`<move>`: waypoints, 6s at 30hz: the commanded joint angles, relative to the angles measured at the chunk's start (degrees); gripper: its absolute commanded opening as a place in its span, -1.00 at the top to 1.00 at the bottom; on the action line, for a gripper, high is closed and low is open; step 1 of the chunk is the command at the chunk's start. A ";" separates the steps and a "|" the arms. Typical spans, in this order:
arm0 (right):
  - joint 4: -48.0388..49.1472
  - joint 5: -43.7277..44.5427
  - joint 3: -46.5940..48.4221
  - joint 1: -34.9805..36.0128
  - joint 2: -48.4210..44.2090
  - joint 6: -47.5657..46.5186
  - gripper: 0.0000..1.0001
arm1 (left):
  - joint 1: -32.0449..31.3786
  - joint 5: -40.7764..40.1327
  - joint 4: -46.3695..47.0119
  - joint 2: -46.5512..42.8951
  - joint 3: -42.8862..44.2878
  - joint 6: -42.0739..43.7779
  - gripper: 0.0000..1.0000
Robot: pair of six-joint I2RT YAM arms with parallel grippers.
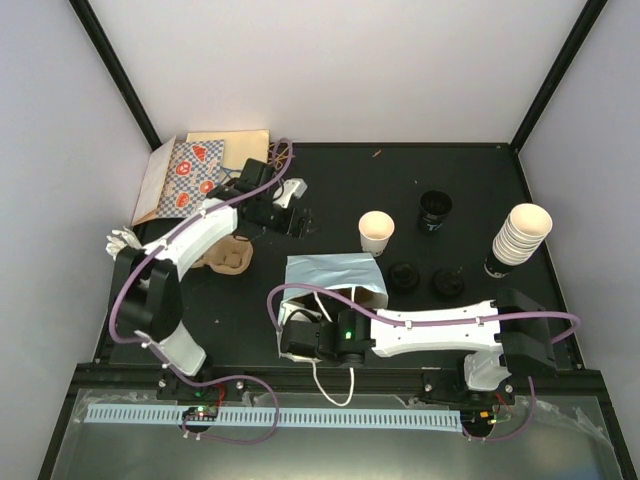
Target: Pack the takeout coffee
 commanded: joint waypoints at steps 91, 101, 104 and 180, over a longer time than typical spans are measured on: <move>24.00 4.82 -10.03 -0.86 3.13 -7.19 0.41 | -1.72 17.58 7.44 7.58 -8.40 -3.46 -0.16; 22.72 7.92 -10.32 -0.83 6.66 -7.46 0.41 | -2.25 17.50 7.62 7.99 -9.54 -3.61 -0.14; 21.76 10.42 -9.53 -0.79 8.06 -7.75 0.41 | -2.33 17.33 7.59 7.86 -9.65 -3.61 -0.14; 11.00 -11.64 -2.00 -11.55 5.51 -6.92 0.42 | -3.18 8.39 -0.68 0.40 -7.25 -6.74 -0.49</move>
